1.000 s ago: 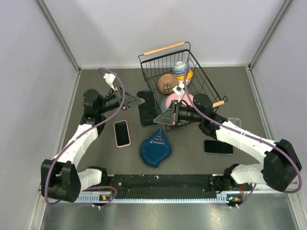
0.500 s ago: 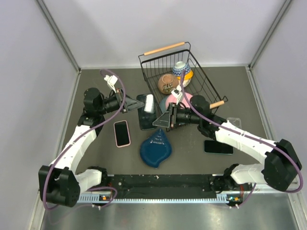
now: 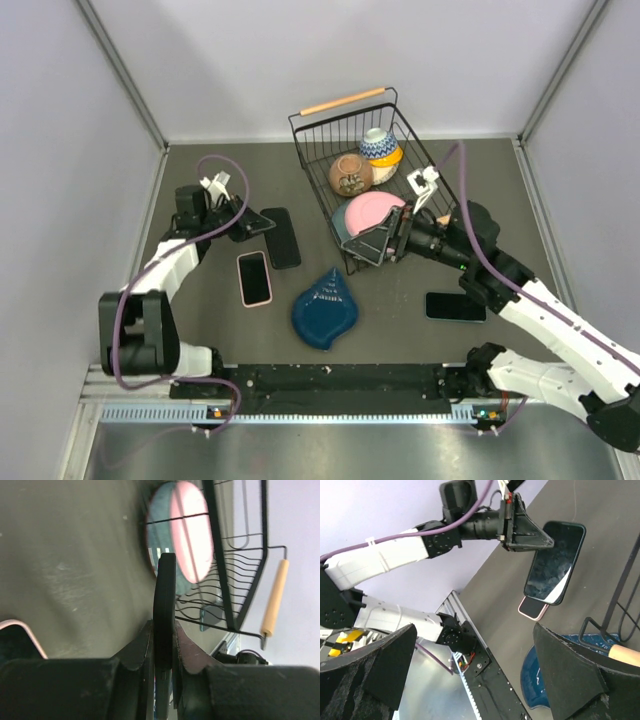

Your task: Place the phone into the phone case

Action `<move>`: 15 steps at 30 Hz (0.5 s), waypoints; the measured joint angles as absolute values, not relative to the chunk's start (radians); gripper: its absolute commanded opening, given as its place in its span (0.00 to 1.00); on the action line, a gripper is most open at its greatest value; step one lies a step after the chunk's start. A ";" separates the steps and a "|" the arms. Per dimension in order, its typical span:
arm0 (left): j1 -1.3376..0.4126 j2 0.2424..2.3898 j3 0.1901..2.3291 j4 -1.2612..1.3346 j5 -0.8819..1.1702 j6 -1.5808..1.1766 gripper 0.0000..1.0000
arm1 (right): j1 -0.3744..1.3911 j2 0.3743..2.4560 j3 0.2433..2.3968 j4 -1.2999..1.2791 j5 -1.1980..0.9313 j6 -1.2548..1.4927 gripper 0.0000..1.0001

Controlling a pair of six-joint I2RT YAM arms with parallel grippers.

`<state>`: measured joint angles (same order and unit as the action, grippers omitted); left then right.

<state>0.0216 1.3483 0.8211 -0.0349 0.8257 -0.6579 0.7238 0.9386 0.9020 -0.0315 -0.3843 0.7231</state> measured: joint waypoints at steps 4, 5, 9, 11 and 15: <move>0.026 1.453 0.821 -0.014 0.784 -0.652 0.00 | 0.722 0.892 0.921 -0.080 -0.354 0.692 0.99; 0.026 1.481 0.821 0.002 0.779 -0.656 0.00 | 0.722 0.885 0.926 -0.094 -0.347 0.686 0.99; 0.023 1.604 0.822 0.114 0.778 -0.706 0.00 | 0.715 0.871 0.932 -0.134 -0.325 0.657 0.99; 0.022 1.654 0.822 0.162 0.778 -0.733 0.00 | 0.708 0.867 0.932 -0.156 -0.317 0.648 0.99; 0.012 1.716 0.822 0.199 0.770 -0.749 0.00 | 0.688 0.858 0.932 -0.194 -0.304 0.635 0.99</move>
